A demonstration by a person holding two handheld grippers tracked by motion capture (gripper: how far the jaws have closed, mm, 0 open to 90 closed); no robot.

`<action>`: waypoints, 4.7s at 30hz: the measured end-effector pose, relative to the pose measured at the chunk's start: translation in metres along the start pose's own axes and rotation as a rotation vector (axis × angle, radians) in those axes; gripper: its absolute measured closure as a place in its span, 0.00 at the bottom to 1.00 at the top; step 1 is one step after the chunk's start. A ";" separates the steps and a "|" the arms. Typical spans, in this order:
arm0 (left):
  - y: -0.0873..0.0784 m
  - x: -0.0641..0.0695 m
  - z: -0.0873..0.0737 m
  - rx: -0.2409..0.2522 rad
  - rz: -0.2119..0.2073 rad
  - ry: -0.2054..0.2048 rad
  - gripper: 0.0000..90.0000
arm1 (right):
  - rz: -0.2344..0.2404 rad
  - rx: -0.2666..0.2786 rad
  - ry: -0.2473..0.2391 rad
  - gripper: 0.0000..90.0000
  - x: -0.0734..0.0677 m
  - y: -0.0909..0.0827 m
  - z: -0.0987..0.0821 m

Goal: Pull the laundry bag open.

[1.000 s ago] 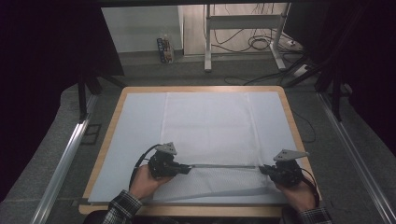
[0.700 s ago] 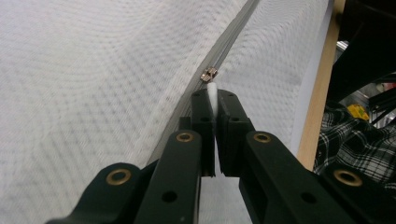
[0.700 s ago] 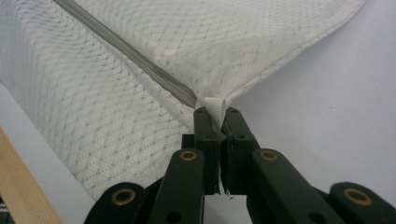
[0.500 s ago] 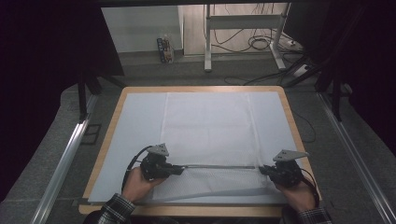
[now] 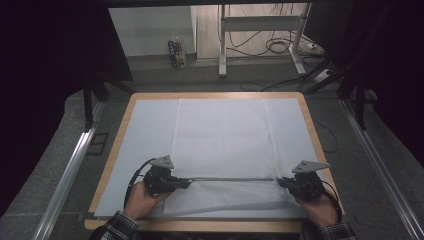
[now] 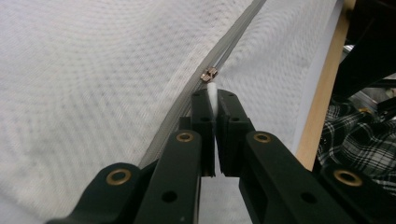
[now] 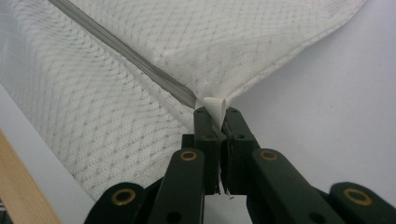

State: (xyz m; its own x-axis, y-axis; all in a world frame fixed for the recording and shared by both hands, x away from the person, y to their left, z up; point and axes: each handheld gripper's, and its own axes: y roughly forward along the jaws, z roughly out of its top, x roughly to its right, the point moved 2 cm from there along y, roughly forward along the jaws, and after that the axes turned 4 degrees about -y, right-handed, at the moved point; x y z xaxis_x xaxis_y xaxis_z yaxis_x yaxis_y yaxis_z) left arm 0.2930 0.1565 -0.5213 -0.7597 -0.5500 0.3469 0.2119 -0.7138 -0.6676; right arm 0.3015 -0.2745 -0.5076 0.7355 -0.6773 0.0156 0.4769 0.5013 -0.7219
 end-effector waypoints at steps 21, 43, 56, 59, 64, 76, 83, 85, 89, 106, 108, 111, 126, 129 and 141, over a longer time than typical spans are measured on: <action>-0.021 -0.010 -0.017 0.026 0.051 -0.046 0.97 | -0.009 -0.003 0.003 0.95 0.001 -0.002 -0.002; -0.039 -0.014 -0.039 0.041 0.093 -0.095 0.97 | -0.001 -0.010 0.006 0.95 -0.001 -0.001 -0.002; -0.050 -0.019 -0.050 0.056 0.119 -0.130 0.97 | -0.006 -0.014 0.015 0.95 0.001 -0.004 -0.006; -0.050 -0.020 -0.051 0.045 0.129 -0.135 0.97 | -0.010 -0.024 0.008 0.95 0.000 -0.004 -0.006; -0.051 -0.021 -0.054 0.020 0.156 -0.141 0.97 | 0.007 -0.029 0.010 0.95 -0.002 -0.003 -0.008; -0.034 -0.016 -0.053 -0.084 0.181 -0.119 0.97 | 0.009 -0.058 0.000 0.91 -0.007 -0.003 -0.011; -0.030 -0.012 -0.052 -0.085 0.207 -0.083 0.94 | -0.020 -0.093 -0.020 0.78 -0.008 -0.001 -0.014; -0.029 -0.010 -0.050 -0.080 0.229 -0.066 0.85 | -0.026 -0.086 -0.016 0.69 -0.008 -0.001 -0.014; -0.026 -0.008 -0.048 -0.072 0.285 -0.034 0.65 | -0.032 -0.061 -0.027 0.54 -0.008 0.000 -0.012; -0.034 0.004 -0.041 0.030 0.380 -0.003 0.13 | -0.042 0.011 -0.053 0.19 -0.009 -0.001 -0.002; -0.038 0.005 -0.043 0.048 0.386 -0.018 0.09 | -0.044 0.021 -0.050 0.17 -0.010 -0.003 -0.001; -0.044 0.008 -0.049 0.071 0.394 -0.039 0.05 | -0.043 0.032 -0.046 0.12 -0.011 -0.005 -0.002; -0.062 0.009 -0.087 0.141 0.486 -0.072 0.00 | -0.032 0.053 -0.009 0.01 -0.013 -0.017 -0.022; -0.062 0.008 -0.090 0.133 0.494 -0.083 0.00 | -0.027 0.058 0.002 0.01 -0.012 -0.019 -0.023; -0.058 0.006 -0.089 0.100 0.511 -0.087 0.00 | -0.044 0.029 0.000 0.01 -0.012 -0.015 -0.023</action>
